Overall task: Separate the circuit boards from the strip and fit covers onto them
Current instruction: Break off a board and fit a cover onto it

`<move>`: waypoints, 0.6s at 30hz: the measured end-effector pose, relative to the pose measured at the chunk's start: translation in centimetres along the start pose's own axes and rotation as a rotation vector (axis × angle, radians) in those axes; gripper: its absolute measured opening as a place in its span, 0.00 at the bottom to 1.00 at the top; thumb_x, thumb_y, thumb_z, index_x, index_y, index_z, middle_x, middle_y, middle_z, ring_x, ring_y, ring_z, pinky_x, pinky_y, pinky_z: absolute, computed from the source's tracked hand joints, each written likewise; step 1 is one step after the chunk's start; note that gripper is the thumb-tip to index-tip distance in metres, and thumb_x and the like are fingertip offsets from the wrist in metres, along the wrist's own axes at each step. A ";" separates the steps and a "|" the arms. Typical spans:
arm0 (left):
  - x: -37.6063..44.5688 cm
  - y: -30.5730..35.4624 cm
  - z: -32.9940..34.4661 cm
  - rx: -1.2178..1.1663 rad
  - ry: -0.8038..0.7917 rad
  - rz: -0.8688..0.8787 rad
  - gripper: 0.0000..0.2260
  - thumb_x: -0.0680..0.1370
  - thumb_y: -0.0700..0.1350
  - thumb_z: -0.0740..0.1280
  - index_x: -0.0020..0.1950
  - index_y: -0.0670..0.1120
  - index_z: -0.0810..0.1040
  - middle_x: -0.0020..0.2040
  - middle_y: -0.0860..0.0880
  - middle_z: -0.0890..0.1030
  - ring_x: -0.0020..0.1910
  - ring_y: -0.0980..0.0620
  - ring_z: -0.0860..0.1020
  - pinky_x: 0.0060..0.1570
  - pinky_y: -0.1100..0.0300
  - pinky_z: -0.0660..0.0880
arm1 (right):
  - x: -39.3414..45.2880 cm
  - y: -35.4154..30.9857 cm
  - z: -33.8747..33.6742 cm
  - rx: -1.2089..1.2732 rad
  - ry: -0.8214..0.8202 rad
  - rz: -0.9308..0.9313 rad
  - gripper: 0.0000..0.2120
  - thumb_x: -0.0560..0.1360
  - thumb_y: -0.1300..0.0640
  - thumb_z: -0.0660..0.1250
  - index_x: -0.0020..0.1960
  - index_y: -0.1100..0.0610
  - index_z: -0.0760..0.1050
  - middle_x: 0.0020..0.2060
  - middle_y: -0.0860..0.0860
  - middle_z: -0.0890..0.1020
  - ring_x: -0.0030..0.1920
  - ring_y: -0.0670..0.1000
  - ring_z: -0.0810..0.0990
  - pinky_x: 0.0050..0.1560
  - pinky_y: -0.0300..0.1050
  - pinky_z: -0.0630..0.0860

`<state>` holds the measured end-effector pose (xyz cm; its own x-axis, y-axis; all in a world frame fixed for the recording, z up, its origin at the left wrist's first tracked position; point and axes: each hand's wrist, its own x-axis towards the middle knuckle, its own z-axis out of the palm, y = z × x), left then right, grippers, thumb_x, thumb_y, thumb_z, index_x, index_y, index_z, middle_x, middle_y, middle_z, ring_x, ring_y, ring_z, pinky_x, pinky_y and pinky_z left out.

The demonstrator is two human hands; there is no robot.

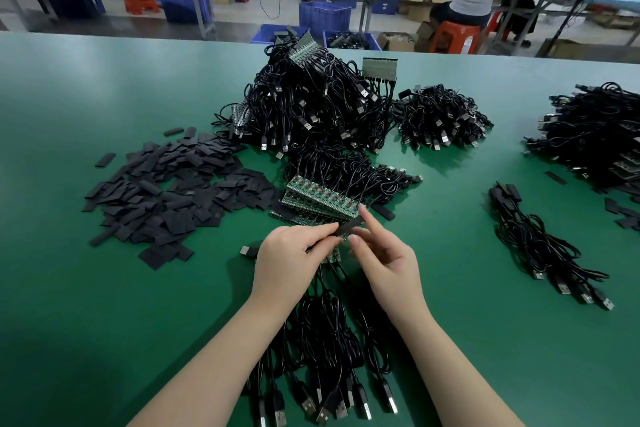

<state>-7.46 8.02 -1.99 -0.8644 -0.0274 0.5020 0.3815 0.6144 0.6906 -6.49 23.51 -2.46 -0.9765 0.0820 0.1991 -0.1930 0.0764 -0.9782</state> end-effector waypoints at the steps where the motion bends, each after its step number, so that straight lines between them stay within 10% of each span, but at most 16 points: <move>1: 0.0 0.0 0.0 0.001 -0.005 0.007 0.10 0.71 0.46 0.75 0.52 0.51 0.86 0.42 0.55 0.86 0.43 0.57 0.80 0.47 0.62 0.76 | 0.0 0.1 0.1 -0.015 -0.016 0.004 0.22 0.78 0.59 0.70 0.63 0.35 0.74 0.47 0.42 0.85 0.43 0.45 0.80 0.48 0.35 0.77; 7: -0.1 -0.1 0.1 0.020 0.000 0.031 0.10 0.71 0.44 0.76 0.52 0.51 0.86 0.42 0.55 0.86 0.43 0.58 0.78 0.47 0.67 0.72 | 0.0 0.2 0.1 0.053 -0.056 0.072 0.22 0.78 0.58 0.69 0.69 0.41 0.71 0.48 0.46 0.86 0.46 0.47 0.83 0.51 0.36 0.78; 12: -0.1 0.2 0.3 0.060 -0.009 0.112 0.10 0.71 0.46 0.73 0.52 0.51 0.86 0.41 0.56 0.85 0.45 0.57 0.76 0.48 0.70 0.69 | 0.3 0.1 0.2 -0.011 -0.076 0.077 0.09 0.77 0.57 0.71 0.39 0.48 0.83 0.32 0.46 0.82 0.33 0.42 0.76 0.37 0.33 0.72; 18: 0.0 0.2 0.1 0.080 -0.078 0.123 0.17 0.71 0.50 0.74 0.59 0.51 0.83 0.48 0.57 0.85 0.47 0.60 0.79 0.52 0.64 0.71 | 0.5 0.5 -0.3 0.082 0.000 0.100 0.10 0.77 0.57 0.71 0.36 0.52 0.83 0.30 0.47 0.80 0.32 0.43 0.74 0.36 0.34 0.71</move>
<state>-7.45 8.22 -1.94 -0.8369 0.1109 0.5360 0.4613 0.6701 0.5815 -7.02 23.85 -2.85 -0.9913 0.0853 0.0999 -0.1015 -0.0138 -0.9947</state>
